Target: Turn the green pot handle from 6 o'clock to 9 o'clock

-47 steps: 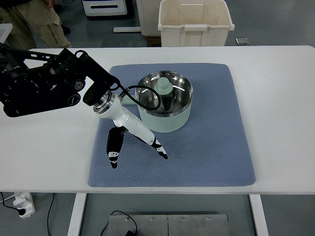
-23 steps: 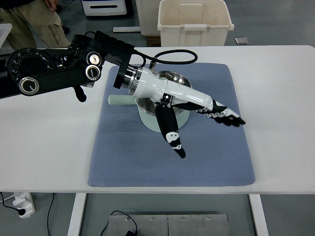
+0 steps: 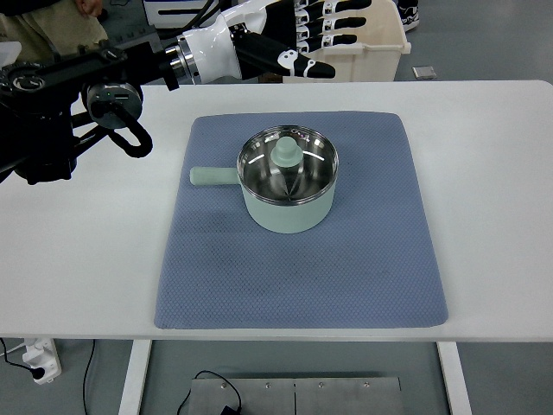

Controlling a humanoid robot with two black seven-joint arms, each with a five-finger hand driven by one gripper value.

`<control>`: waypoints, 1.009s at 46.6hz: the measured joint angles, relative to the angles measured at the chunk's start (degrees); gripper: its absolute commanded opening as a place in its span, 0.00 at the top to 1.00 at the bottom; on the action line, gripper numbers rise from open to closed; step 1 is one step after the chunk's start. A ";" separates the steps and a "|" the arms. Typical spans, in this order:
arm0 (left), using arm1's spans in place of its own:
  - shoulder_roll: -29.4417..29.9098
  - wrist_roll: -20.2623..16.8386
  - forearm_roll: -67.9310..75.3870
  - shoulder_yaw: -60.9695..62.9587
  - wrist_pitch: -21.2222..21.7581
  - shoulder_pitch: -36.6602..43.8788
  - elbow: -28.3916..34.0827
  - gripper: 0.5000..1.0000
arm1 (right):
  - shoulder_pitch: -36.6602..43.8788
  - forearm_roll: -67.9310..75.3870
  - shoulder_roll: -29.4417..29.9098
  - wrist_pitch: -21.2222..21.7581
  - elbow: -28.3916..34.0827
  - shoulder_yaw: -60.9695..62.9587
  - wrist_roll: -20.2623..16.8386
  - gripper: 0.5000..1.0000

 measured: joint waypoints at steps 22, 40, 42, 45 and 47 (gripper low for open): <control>-3.53 3.63 -13.57 -13.92 9.63 12.49 15.33 0.00 | 0.00 -0.03 0.00 0.00 0.02 0.00 -0.01 0.00; -5.34 5.97 -15.13 -29.12 19.71 21.61 15.53 0.00 | 0.00 -0.04 0.00 0.01 -0.02 0.00 0.00 0.00; -5.34 6.24 -16.04 -30.14 20.38 22.22 15.53 0.00 | 0.01 -0.04 0.00 0.02 0.00 0.00 0.00 0.00; -5.34 6.90 -17.47 -31.30 21.04 22.85 15.53 0.00 | 0.00 -0.02 0.00 0.02 0.01 0.00 -0.01 0.00; -5.34 7.32 -18.28 -31.95 21.16 23.08 15.53 0.00 | 0.01 -0.02 0.00 0.02 0.01 0.00 0.00 0.00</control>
